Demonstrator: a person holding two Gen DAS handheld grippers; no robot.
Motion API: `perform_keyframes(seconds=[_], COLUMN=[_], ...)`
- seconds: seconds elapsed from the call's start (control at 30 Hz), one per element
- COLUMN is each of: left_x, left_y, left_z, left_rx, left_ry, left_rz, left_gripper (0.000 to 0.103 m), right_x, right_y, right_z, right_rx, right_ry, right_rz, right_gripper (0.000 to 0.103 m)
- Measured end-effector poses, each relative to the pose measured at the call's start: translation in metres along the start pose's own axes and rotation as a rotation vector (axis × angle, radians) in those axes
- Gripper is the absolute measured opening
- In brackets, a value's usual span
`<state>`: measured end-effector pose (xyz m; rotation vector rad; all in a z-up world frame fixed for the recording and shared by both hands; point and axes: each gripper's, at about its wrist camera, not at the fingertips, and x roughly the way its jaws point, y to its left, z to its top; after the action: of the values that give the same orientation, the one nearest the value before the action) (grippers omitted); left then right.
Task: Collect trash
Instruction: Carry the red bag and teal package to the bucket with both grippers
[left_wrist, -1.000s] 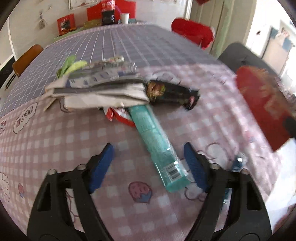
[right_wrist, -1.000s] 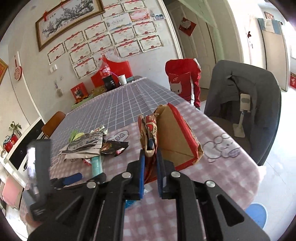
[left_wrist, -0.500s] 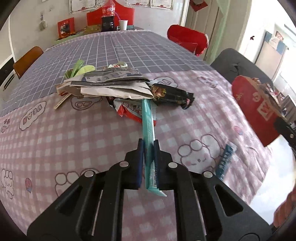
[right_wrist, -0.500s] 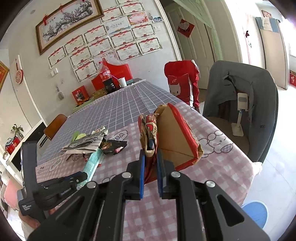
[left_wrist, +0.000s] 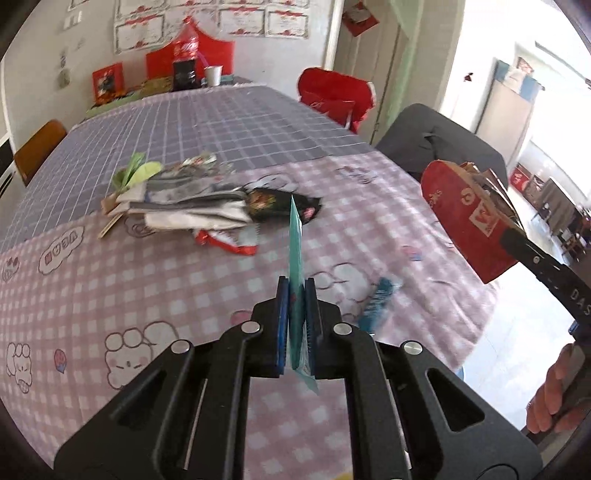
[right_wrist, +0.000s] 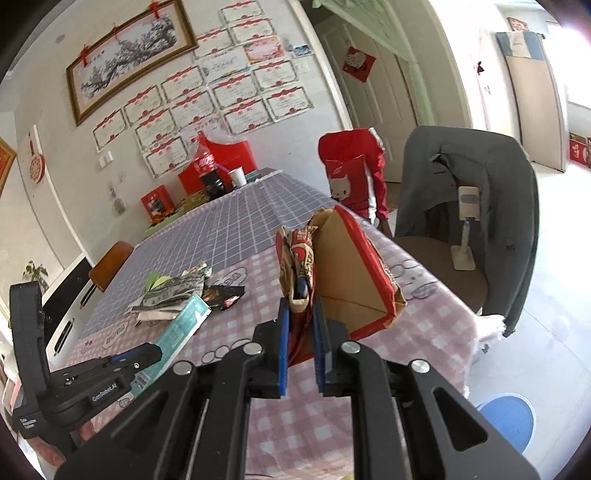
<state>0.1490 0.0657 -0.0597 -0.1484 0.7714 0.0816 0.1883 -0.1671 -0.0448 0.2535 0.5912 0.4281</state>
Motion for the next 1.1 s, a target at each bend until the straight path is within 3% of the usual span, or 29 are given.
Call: perform_keyframes(seconds=[0.23,0.5,0.8,1.1], left_x=[-0.010,-0.003,0.029,0.078], left_y=[-0.047,-0.129,-0.246,-0.340], left_z=[0.005,0.010,-0.013,-0.050], left_rx=[0.095,0.243,0.435,0.581], left_ry=[-0.032,-0.030,0.079,0.231], left_rz=[-0.075,-0.228,-0.366,-0.451], left_gripper=[0.009,0.009,0.009,0.009], right_x=[-0.033,-0.075,-0.118,-0.131], right_y=[-0.038,-0.105,-0.190,-0.256], right_z=[0.000,-0.009,-0.036,-0.072], right_rx=[0.051,0.153,0.301,0.431], right_ry=[-0.057,-0.113,-0.130,-0.069], right_rz=[-0.069,-0.208,-0.358,-0.468], right_gripper=[0.011,0.011,0.011,0.011])
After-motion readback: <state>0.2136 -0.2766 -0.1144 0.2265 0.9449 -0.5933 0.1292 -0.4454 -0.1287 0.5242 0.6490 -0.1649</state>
